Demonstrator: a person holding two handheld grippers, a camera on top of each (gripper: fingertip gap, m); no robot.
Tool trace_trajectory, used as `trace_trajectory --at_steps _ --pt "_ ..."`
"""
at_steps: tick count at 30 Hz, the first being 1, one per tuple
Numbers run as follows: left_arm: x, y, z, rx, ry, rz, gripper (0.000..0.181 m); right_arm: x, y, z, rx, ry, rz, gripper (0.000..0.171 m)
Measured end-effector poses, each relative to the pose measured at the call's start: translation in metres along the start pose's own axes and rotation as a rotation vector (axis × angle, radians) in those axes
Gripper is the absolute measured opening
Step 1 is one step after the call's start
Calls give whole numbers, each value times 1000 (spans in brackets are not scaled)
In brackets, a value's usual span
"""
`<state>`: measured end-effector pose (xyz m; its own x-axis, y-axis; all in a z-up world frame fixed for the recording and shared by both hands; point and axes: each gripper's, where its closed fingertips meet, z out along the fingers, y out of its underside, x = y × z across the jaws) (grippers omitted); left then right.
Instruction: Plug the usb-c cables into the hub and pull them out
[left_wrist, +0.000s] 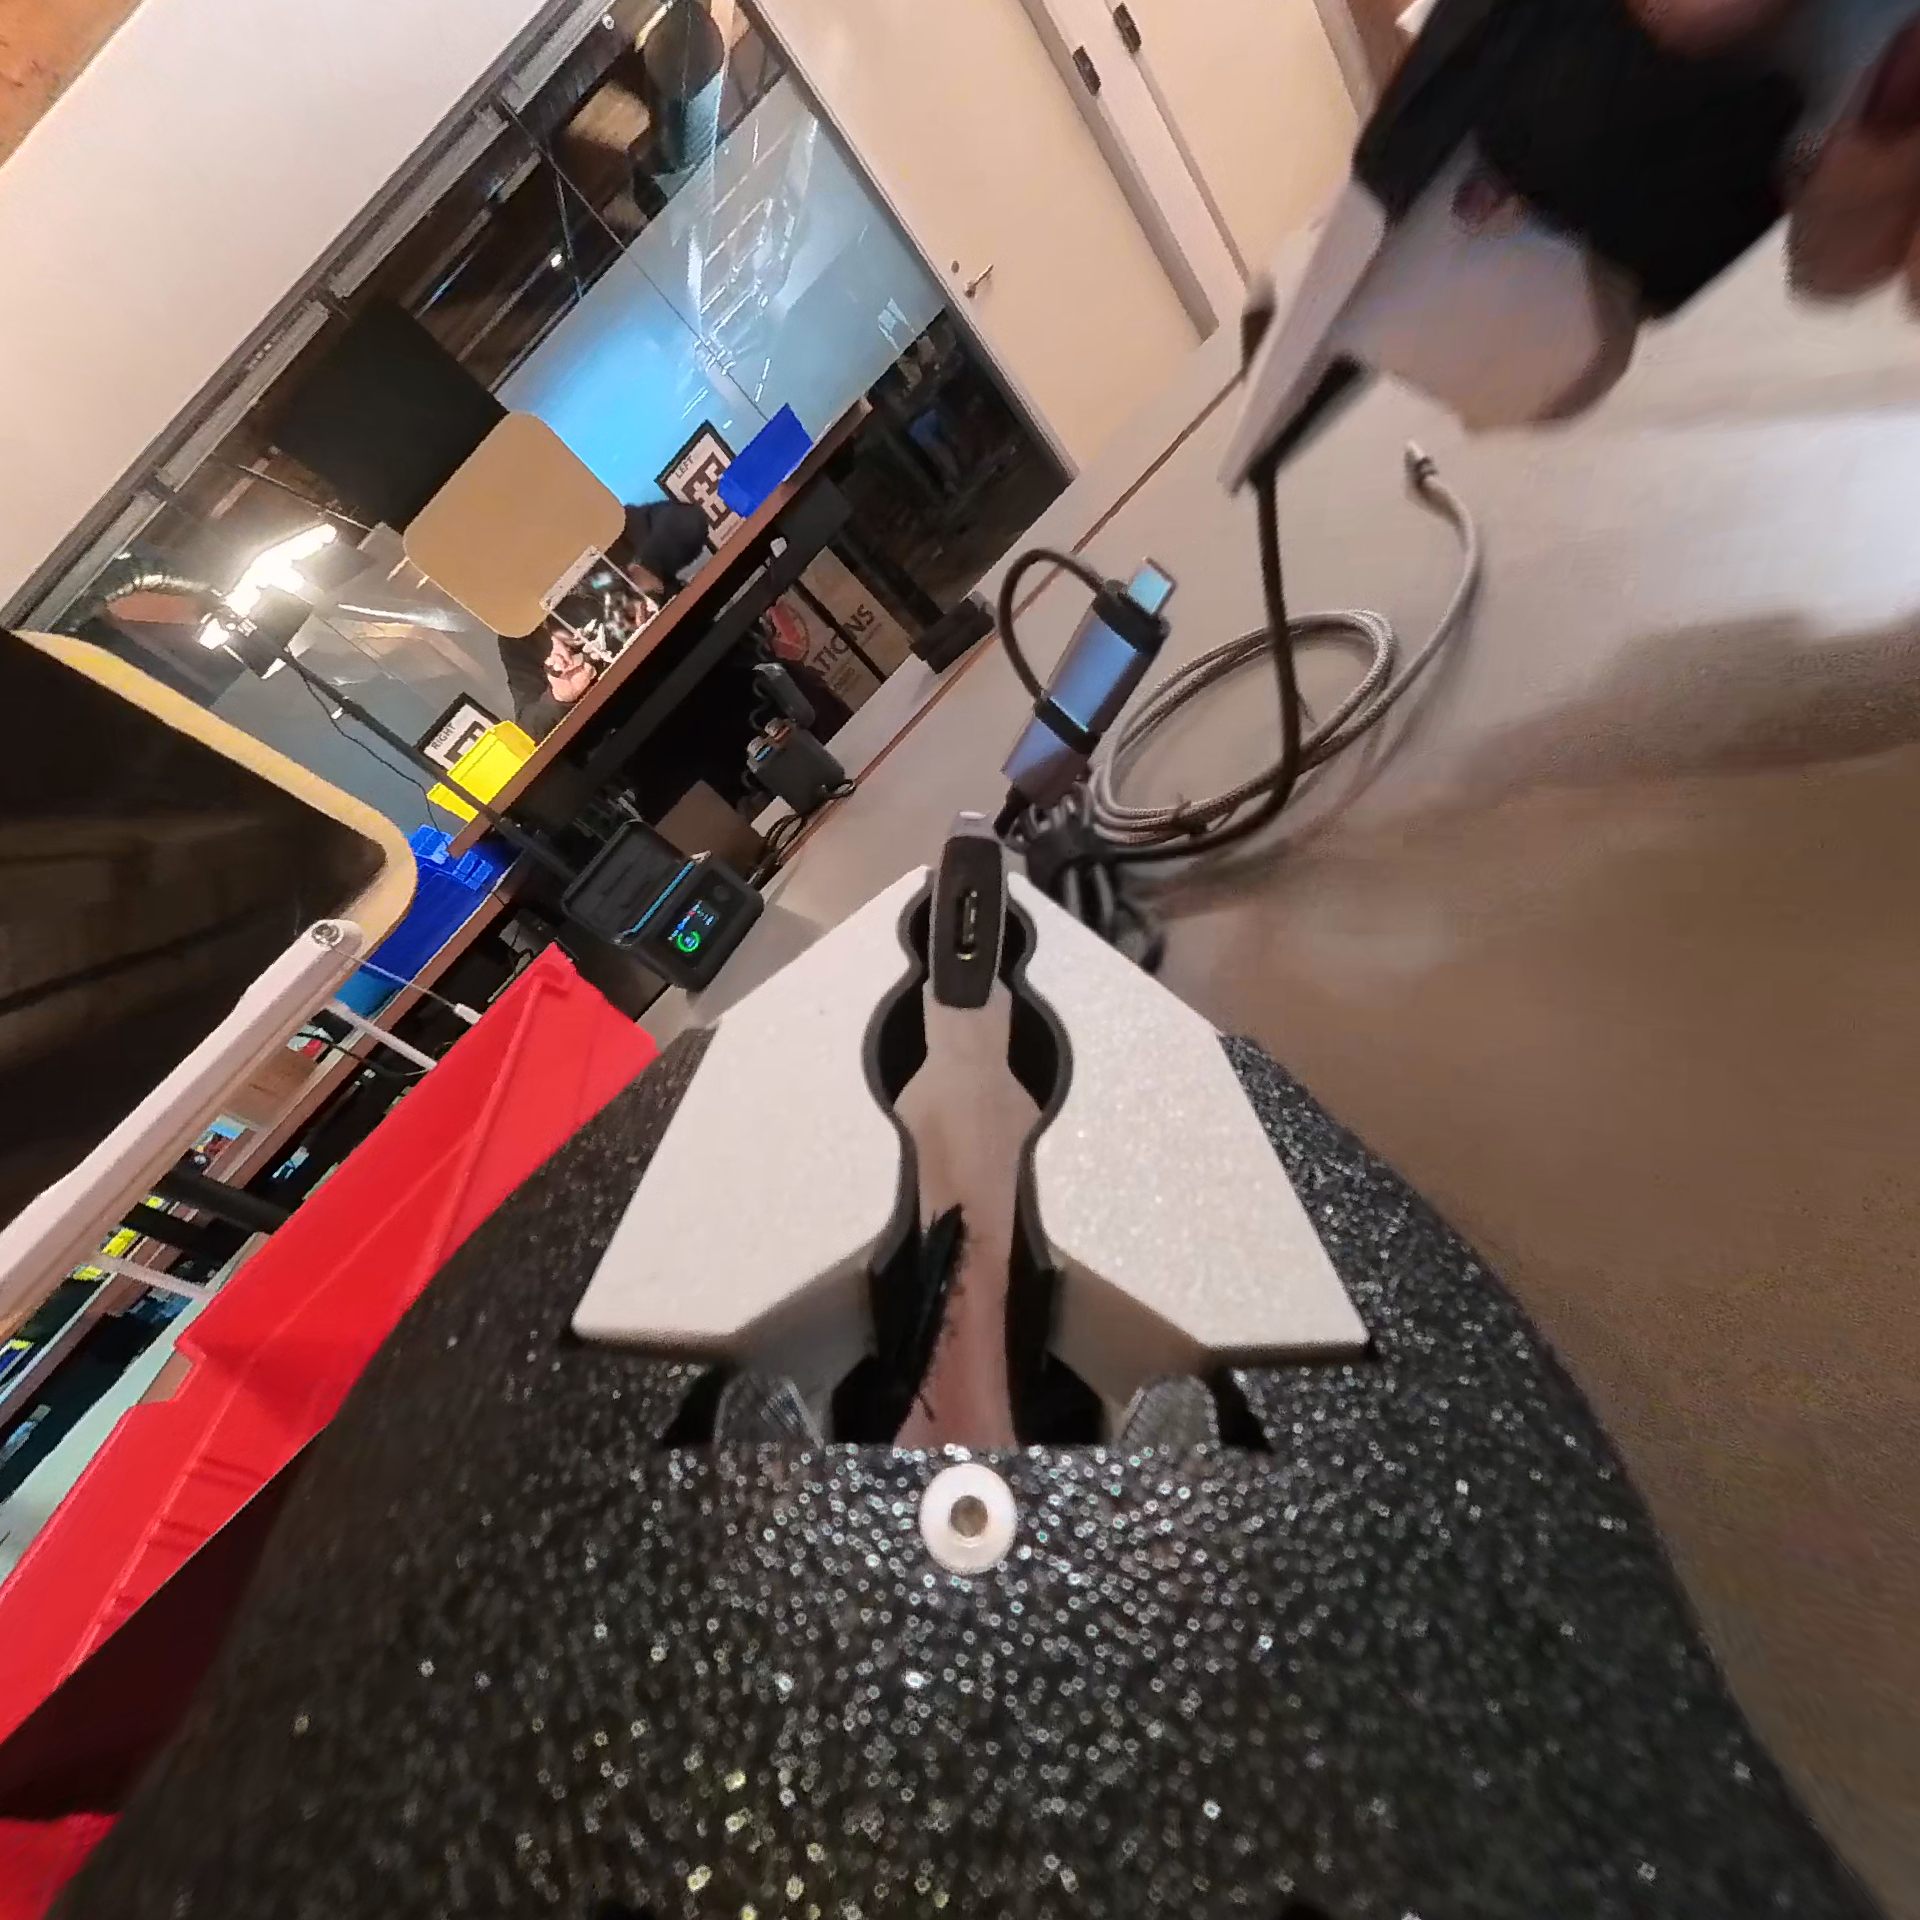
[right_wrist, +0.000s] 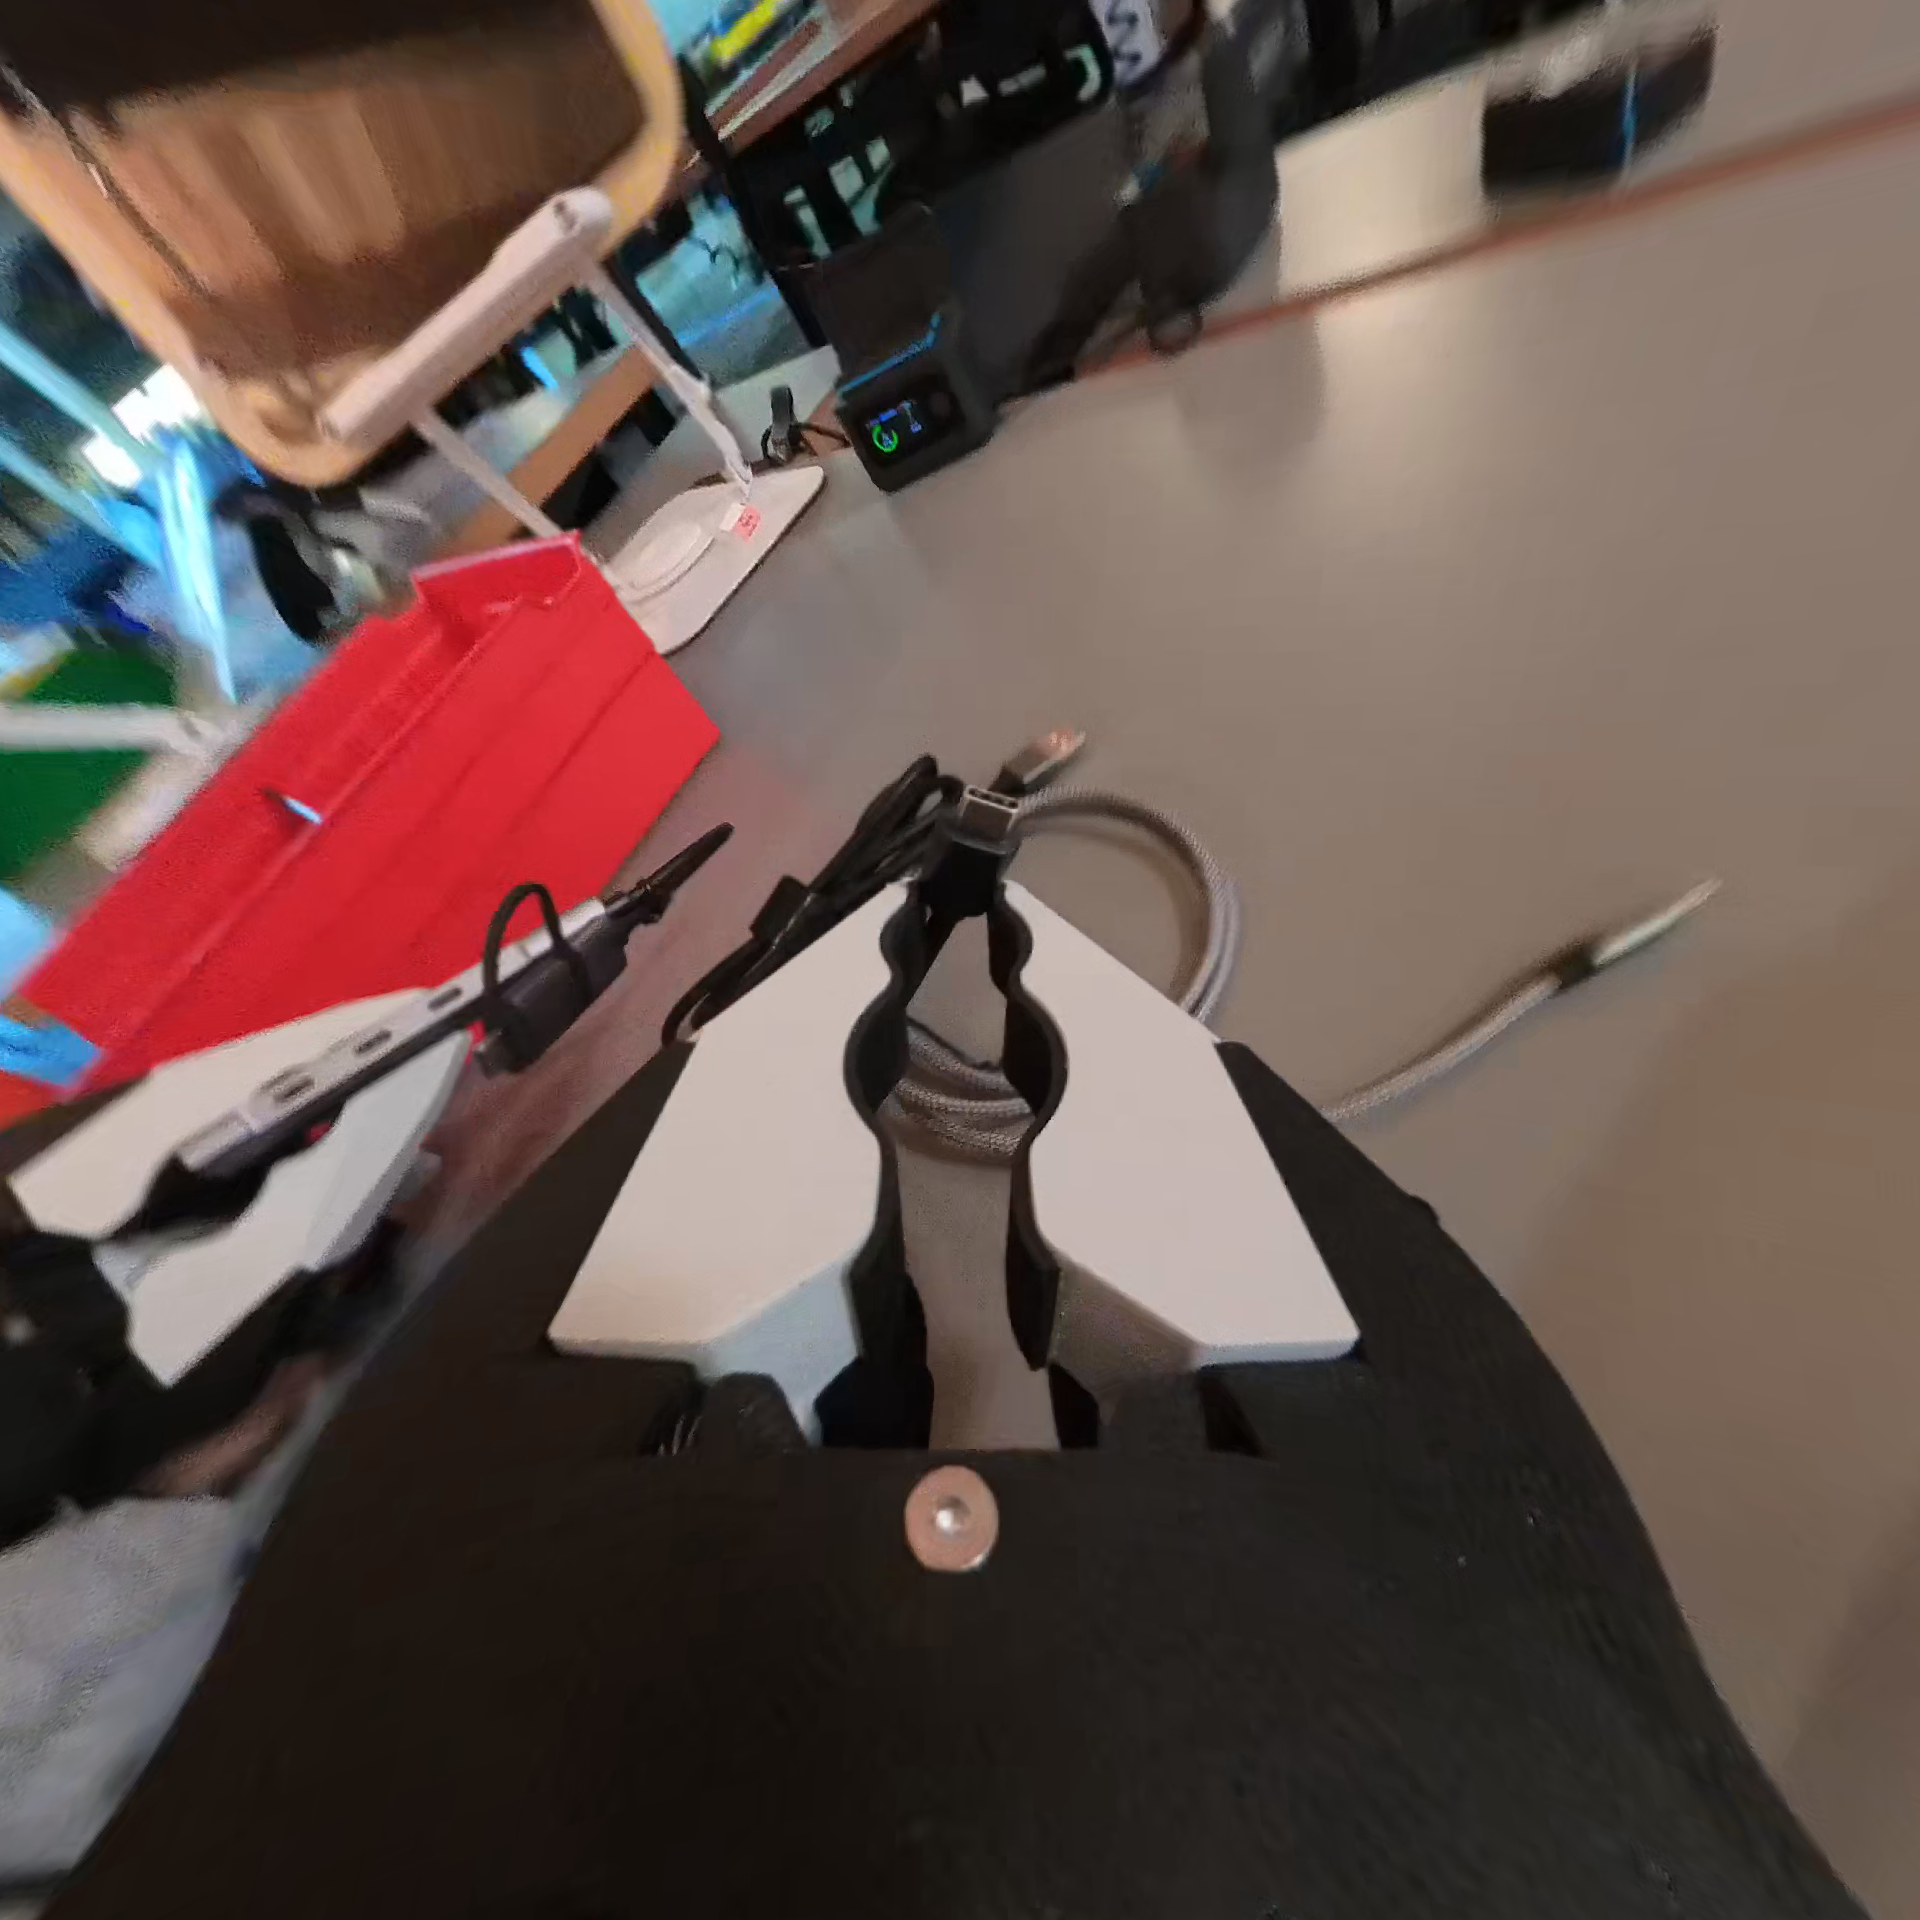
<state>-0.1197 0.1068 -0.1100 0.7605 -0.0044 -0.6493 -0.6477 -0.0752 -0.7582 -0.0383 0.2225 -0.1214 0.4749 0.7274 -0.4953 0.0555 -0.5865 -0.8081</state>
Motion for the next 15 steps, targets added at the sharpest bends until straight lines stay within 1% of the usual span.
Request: trace_trajectory --at_steps 1,3,5,8,11,13,15 --pt "-2 1 0 -4 -7 -5 8 -3 -10 -8 -6 17 -98 9" --pt "-5 4 0 -15 -22 -10 7 -11 -26 -24 -74 57 -317 9" --pt "-7 5 0 -23 -29 7 8 -14 -42 -45 -179 141 -553 9" --pt "-8 7 1 -38 -55 130 8 -21 -56 -73 -382 237 -834 9" --pt "-6 7 2 -50 -77 299 8 -30 -39 -82 -616 184 -986 9" --pt "-2 11 3 -67 -69 385 8 -32 -15 -69 -726 102 -1028 9" --pt "2 15 4 -82 -56 446 8 -31 17 -51 -807 -4 -1008 9"
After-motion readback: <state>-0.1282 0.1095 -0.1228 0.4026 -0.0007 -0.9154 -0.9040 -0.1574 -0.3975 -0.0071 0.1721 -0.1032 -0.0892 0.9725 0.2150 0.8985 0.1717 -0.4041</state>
